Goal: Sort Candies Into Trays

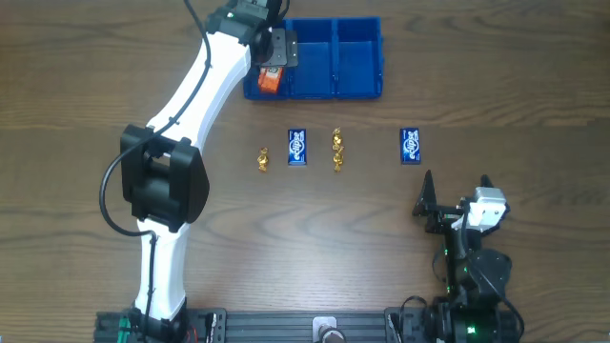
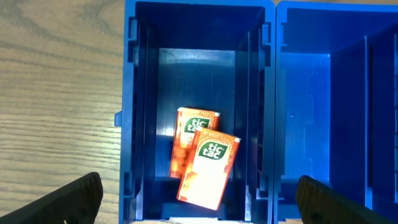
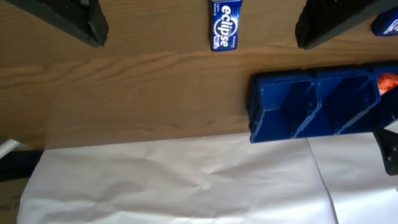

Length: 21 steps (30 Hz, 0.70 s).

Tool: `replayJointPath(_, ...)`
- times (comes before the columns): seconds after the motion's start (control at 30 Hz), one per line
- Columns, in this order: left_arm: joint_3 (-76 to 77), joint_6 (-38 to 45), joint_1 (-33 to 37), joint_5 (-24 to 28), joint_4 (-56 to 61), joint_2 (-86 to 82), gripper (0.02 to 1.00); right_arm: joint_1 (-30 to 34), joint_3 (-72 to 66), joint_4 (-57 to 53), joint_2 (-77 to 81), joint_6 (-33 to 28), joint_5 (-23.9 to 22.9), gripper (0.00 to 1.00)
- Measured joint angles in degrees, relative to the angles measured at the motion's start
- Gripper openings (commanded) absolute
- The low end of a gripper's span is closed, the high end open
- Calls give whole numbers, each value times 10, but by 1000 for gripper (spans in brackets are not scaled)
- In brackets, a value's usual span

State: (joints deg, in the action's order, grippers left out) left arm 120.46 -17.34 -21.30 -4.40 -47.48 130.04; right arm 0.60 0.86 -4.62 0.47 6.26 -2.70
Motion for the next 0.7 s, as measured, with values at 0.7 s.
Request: replayJointPath(0.7,-603,48,48,16,304,-840,1000,0,0,0,0,0,0,1000)
